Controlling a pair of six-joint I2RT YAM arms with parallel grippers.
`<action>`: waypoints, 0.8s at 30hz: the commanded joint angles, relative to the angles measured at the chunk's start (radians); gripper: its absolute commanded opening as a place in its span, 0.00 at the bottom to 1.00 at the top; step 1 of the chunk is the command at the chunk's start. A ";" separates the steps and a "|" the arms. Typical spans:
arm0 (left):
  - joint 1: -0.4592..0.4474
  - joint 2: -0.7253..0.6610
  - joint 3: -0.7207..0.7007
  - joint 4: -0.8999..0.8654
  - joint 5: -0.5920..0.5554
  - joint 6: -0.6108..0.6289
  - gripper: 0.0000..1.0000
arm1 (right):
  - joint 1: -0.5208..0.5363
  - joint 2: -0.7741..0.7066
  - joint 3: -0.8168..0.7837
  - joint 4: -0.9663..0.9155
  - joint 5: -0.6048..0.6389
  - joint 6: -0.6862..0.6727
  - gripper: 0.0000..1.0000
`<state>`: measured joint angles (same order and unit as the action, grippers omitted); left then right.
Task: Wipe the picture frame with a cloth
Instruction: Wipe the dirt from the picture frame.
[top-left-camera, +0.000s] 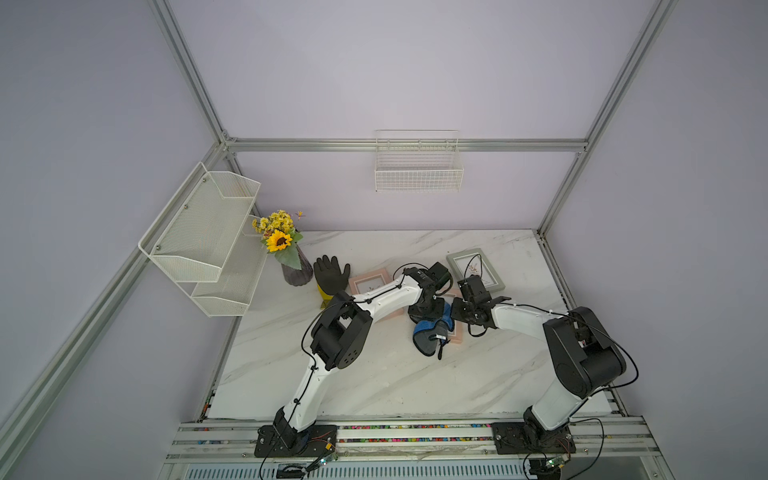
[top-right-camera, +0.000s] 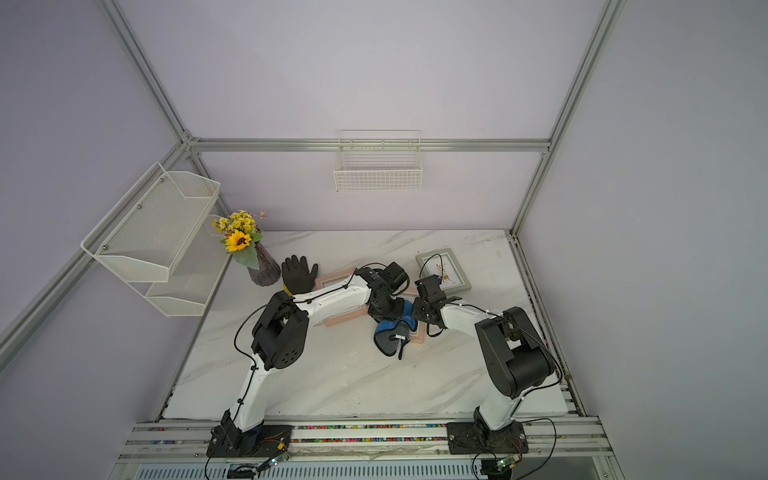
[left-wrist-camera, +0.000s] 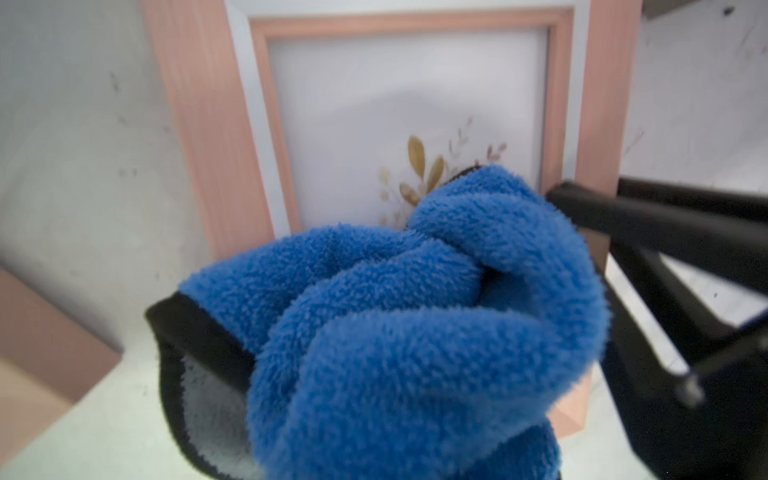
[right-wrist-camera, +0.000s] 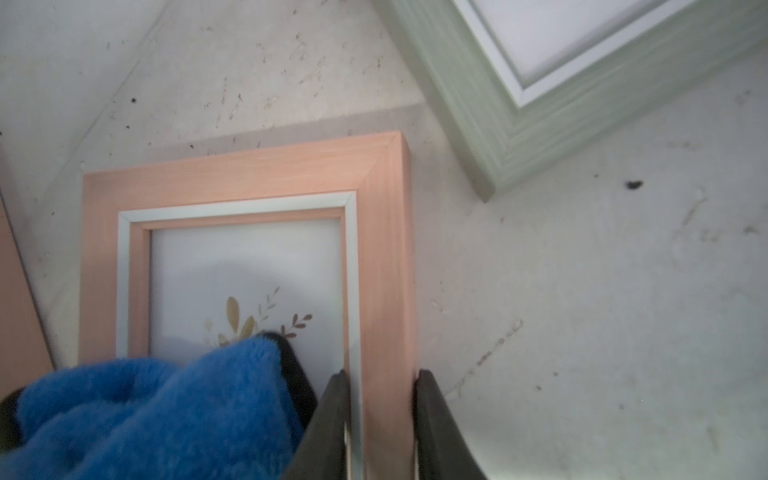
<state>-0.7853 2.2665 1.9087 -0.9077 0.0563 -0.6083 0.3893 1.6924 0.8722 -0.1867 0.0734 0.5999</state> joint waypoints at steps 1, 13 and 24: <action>0.049 0.086 0.111 -0.049 -0.048 0.011 0.00 | 0.006 0.007 -0.021 -0.099 -0.006 0.008 0.22; -0.019 -0.084 -0.170 0.024 0.025 0.002 0.00 | 0.006 0.029 -0.005 -0.100 -0.012 0.015 0.22; 0.049 0.030 0.042 -0.044 -0.078 0.016 0.00 | 0.006 0.015 -0.010 -0.113 0.000 0.012 0.22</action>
<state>-0.7841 2.2375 1.8645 -0.8944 0.0532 -0.6079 0.3893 1.6920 0.8787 -0.2016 0.0711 0.6010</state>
